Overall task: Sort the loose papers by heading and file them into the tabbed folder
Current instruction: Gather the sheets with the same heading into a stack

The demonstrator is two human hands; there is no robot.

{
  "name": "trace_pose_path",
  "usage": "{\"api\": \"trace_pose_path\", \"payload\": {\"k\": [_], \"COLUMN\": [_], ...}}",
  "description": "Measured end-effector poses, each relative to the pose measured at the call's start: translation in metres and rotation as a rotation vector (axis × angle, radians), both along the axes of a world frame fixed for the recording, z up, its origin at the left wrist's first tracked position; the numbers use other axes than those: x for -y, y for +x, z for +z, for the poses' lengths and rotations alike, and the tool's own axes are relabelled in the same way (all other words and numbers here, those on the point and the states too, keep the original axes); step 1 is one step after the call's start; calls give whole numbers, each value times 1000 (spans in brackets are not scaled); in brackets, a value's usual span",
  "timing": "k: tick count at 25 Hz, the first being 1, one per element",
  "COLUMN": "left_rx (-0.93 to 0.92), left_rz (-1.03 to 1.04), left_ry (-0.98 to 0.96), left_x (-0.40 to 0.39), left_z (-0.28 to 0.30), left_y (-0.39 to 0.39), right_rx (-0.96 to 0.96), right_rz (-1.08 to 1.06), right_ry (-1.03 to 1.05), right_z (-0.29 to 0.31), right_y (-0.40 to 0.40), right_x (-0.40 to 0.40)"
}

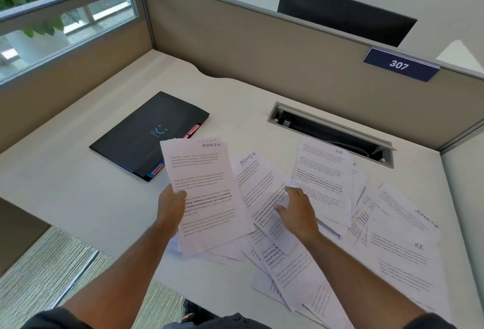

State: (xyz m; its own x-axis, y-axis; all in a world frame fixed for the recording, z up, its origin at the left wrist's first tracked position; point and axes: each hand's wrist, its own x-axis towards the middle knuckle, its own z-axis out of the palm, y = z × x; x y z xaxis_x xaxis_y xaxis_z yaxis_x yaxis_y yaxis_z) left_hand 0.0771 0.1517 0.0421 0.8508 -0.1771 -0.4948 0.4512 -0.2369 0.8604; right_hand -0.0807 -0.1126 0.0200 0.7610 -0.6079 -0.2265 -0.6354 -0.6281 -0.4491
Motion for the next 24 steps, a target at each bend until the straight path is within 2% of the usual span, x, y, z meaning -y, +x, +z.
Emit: {"api": "trace_pose_path", "payload": {"k": [8, 16, 24], "left_rx": [-40, -58, -52], "left_rz": [27, 57, 87], "left_ry": [-3, 31, 15], "left_x": [-4, -13, -21], "left_z": [-2, -8, -6], "left_y": [3, 8, 12], "right_rx": [-160, -387, -435], "right_rz": [97, 165, 138], "right_ry": [-42, -149, -140], "right_z": [5, -9, -8], "right_y": [66, 90, 101], "right_x": [37, 54, 63]}}
